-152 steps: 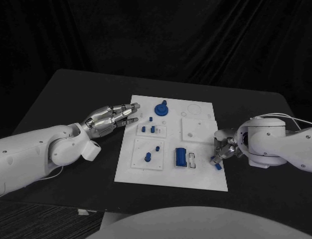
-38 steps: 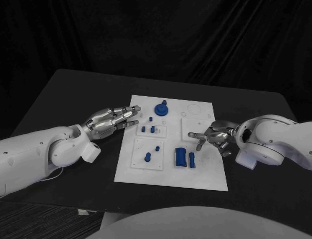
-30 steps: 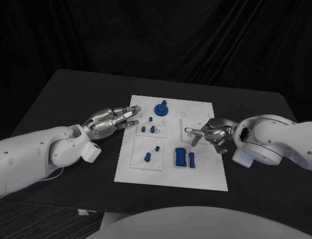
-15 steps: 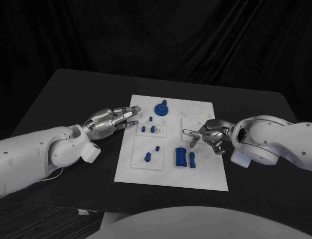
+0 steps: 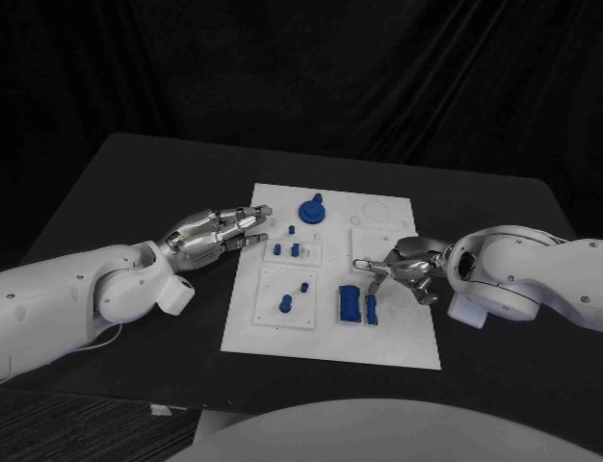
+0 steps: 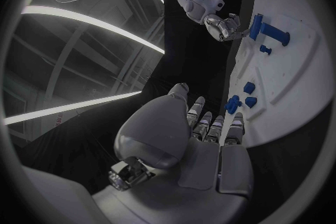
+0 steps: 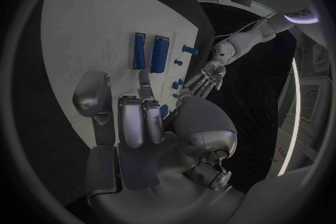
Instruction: Assemble the parts on the task board
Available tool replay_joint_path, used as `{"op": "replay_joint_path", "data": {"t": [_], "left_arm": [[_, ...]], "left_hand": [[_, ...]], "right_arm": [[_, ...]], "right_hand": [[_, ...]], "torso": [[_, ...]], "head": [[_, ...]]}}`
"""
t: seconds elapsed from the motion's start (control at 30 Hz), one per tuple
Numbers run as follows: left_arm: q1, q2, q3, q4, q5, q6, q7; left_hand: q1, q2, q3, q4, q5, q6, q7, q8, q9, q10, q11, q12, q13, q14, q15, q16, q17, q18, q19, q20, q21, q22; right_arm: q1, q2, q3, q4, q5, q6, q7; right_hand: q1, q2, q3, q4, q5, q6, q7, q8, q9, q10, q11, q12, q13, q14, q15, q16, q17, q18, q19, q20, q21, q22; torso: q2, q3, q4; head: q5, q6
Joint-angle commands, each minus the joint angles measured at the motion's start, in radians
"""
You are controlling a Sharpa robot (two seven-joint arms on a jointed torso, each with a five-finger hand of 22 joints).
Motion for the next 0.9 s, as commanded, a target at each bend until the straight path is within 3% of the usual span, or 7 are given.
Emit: {"op": "replay_joint_path", "data": {"t": [0.03,0.5,0.67,0.7,0.8,0.83,0.9], "left_arm": [[-0.002,0.002,0.001,0.005,0.005,0.013,0.009],[-0.002,0.002,0.001,0.002,0.005,0.012,0.008],[-0.002,0.002,0.001,0.002,0.005,0.012,0.009],[-0.002,0.001,0.001,0.002,0.005,0.012,0.009],[-0.002,0.001,0.001,0.001,0.005,0.012,0.010],[-0.003,0.001,0.001,0.001,0.005,0.012,0.010],[-0.003,0.001,0.001,0.001,0.005,0.013,0.010]], "left_hand": [[0.005,0.000,0.007,-0.001,0.001,-0.001,0.006,0.005,0.000,-0.001,0.004,0.006,0.001,-0.002,0.006,-0.003,-0.001,0.011,-0.001,0.003,-0.001,0.000],[0.004,0.000,0.008,-0.001,0.001,-0.002,0.006,0.004,0.000,0.000,0.005,0.007,0.001,-0.002,0.006,-0.003,-0.001,0.011,-0.001,0.003,-0.001,-0.001],[0.004,0.000,0.008,-0.001,0.001,-0.002,0.006,0.004,0.000,0.000,0.005,0.007,0.001,-0.002,0.006,-0.003,-0.001,0.011,-0.001,0.003,-0.001,-0.001],[0.004,0.000,0.008,-0.001,0.001,-0.002,0.006,0.004,0.000,0.000,0.005,0.007,0.001,-0.002,0.006,-0.003,-0.001,0.011,-0.001,0.003,-0.001,-0.001],[0.004,0.000,0.008,-0.001,0.001,-0.002,0.006,0.004,0.000,0.000,0.005,0.007,0.001,-0.002,0.006,-0.003,-0.001,0.011,-0.001,0.003,-0.001,-0.001],[0.004,0.000,0.008,-0.001,0.001,-0.002,0.006,0.004,0.000,0.000,0.005,0.007,0.001,-0.002,0.006,-0.003,-0.001,0.011,-0.001,0.003,-0.001,-0.001],[0.004,0.000,0.008,-0.001,0.001,-0.002,0.006,0.004,0.000,0.000,0.005,0.007,0.001,-0.002,0.006,-0.003,-0.001,0.011,-0.001,0.003,-0.001,-0.001]], "right_arm": [[-0.003,0.001,0.000,-0.001,-0.017,0.040,-0.044],[-0.004,0.004,0.000,-0.010,-0.027,0.073,-0.077],[-0.004,0.005,0.000,-0.008,-0.074,0.060,-0.063],[-0.004,0.005,0.000,-0.007,-0.083,0.058,-0.058],[-0.004,0.005,0.000,-0.005,-0.119,0.051,-0.040],[-0.004,0.005,0.000,-0.005,-0.130,0.048,-0.033],[-0.004,0.005,0.000,-0.004,-0.153,0.038,-0.014]], "right_hand": [[0.006,0.002,-0.006,0.000,0.004,0.007,0.000,-0.003,-0.001,0.105,0.003,0.004,0.263,0.060,0.007,0.003,-0.002,0.002,0.000,0.006,-0.008,0.124],[0.027,0.011,-0.024,0.000,0.015,0.000,0.003,-0.012,-0.023,0.105,0.006,0.004,0.263,0.052,0.008,-0.010,-0.040,0.008,-0.011,0.008,-0.049,0.113],[0.045,0.024,-0.057,0.001,0.016,-0.080,0.023,-0.024,-0.079,0.105,0.021,0.004,0.263,0.049,0.021,-0.019,-0.062,0.010,-0.016,0.017,-0.072,0.106],[0.048,0.027,-0.068,0.001,0.015,-0.113,0.025,-0.022,-0.098,0.105,0.016,0.004,0.263,0.049,0.017,-0.020,-0.065,0.012,-0.016,0.019,-0.076,0.104],[0.048,0.035,-0.090,0.001,0.008,-0.171,0.005,-0.024,-0.133,0.105,-0.010,0.004,0.263,0.048,-0.001,-0.023,-0.072,0.015,-0.017,0.005,-0.080,0.103],[0.047,0.038,-0.103,0.001,-0.002,-0.205,-0.020,-0.022,-0.151,0.105,-0.028,0.004,0.263,0.048,-0.015,-0.025,-0.075,0.016,-0.017,-0.007,-0.083,0.102],[0.047,0.043,-0.118,0.001,-0.008,-0.257,-0.045,-0.024,-0.173,0.105,-0.049,0.004,0.263,0.048,-0.033,-0.026,-0.075,0.016,-0.016,-0.022,-0.084,0.102]], "torso": [[-0.001,-0.0006,-0.0019],[-0.002,0.0000,0.0005],[-0.001,-0.0003,-0.0005],[-0.001,-0.0003,-0.0005],[-0.001,-0.0004,0.0003],[-0.001,-0.0002,0.0005],[-0.001,0.0004,0.0002]], "head": [[0.002,0.000],[0.001,0.000],[0.001,0.000],[0.001,0.000],[0.001,0.000],[0.000,0.000],[0.001,0.000]]}}
